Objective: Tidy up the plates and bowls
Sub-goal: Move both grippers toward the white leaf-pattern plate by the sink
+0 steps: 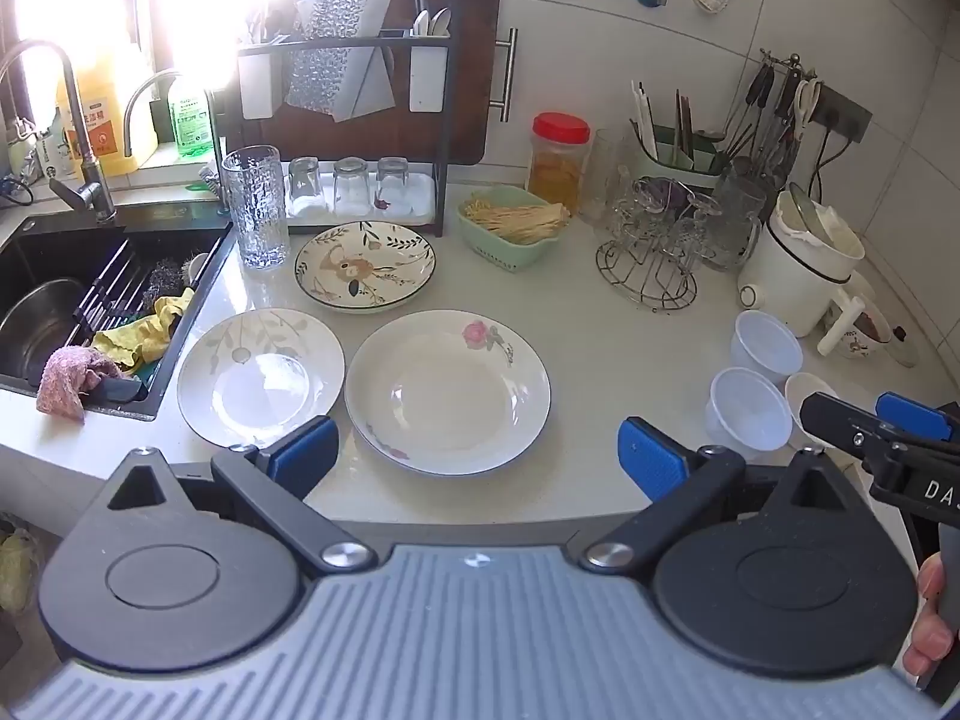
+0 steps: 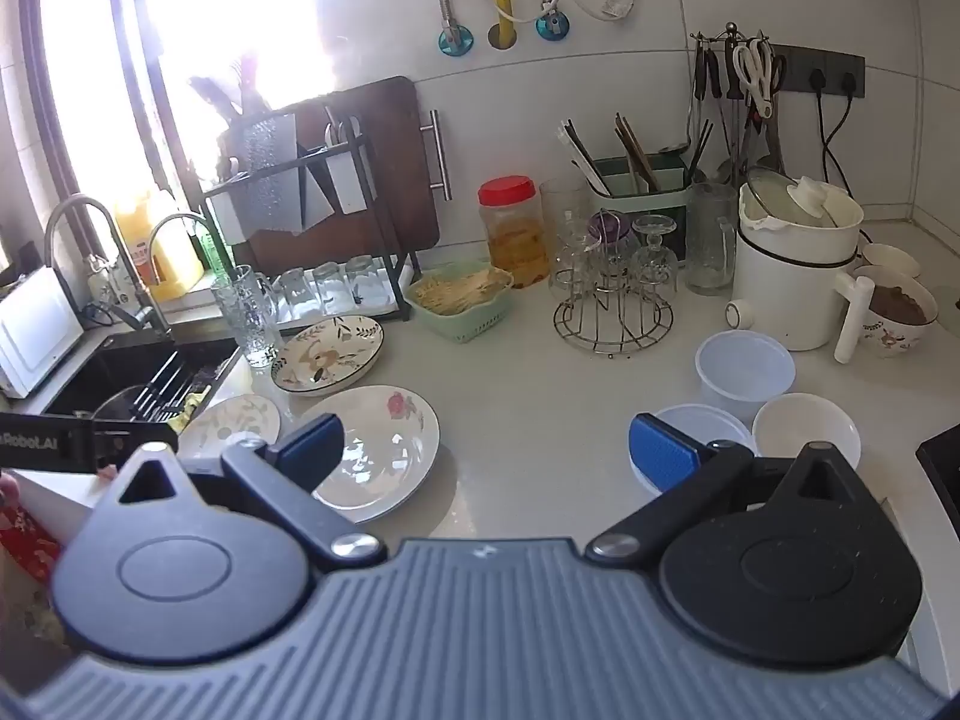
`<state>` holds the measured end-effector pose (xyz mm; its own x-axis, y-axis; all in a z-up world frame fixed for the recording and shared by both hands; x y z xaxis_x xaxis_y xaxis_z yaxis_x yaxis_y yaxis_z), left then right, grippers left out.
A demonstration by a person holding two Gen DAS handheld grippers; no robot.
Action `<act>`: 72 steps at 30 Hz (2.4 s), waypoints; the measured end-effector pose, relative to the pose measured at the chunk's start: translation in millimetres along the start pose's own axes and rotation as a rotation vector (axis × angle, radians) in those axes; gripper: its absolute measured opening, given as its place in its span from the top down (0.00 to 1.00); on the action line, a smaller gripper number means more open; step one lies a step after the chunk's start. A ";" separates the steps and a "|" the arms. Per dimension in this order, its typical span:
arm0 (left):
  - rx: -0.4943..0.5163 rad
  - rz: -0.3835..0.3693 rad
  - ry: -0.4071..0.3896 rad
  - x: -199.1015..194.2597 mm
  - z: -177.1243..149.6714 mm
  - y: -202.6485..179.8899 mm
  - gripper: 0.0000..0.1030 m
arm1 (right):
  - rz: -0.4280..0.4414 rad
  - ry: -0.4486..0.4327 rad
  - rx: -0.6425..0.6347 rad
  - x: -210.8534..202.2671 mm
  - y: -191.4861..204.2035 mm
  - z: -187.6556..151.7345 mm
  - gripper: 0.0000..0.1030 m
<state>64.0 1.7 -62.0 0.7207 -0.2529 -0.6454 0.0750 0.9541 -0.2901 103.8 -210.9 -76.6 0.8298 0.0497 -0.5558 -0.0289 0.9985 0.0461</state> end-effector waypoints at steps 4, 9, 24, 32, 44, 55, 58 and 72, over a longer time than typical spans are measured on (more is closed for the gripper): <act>0.033 0.009 -0.015 -6.2 -0.6 -9.6 0.02 | 0.010 -0.005 -0.002 -4.1 -2.5 2.9 0.00; 0.057 0.017 -0.009 -11.4 -4.5 -18.5 0.02 | 0.000 -0.022 -0.006 -10.9 -9.8 4.6 0.00; 0.077 0.004 -0.019 -21.9 -10.9 -32.9 0.02 | -0.009 0.005 0.014 -12.3 -10.1 -1.4 0.00; 0.064 0.012 -0.024 -25.6 -12.6 -27.4 0.02 | -0.012 -0.004 -0.017 -13.9 -6.3 -3.8 0.00; 0.046 0.011 -0.018 -23.4 -18.4 -21.1 0.02 | -0.014 -0.014 -0.020 -17.1 -8.1 -5.2 0.00; 0.067 -0.016 -0.005 -15.4 -22.4 -31.8 0.02 | -0.023 -0.011 -0.014 -23.1 -15.8 -9.2 0.00; 0.071 -0.015 -0.007 -14.4 -22.0 -35.3 0.02 | -0.025 -0.008 -0.007 -23.0 -18.4 -10.9 0.00; 0.035 0.007 0.000 -18.7 -23.2 -38.7 0.02 | -0.007 -0.007 -0.017 -27.0 -21.3 -11.9 0.00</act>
<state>31.7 -34.2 -55.0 0.7215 -0.2458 -0.6473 0.0939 0.9610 -0.2602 75.4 -233.2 -72.5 0.8339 0.0424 -0.5503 -0.0322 0.9991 0.0282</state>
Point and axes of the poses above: each gripper's, at about its wrist camera, not at the fingertips, and x roughly the way its jaws point, y to its left, z to its top, the point moved 9 cm from there along x, roughly the way its jaws point, and after that the axes turned 15 degrees about -z, right-handed, at the moved point
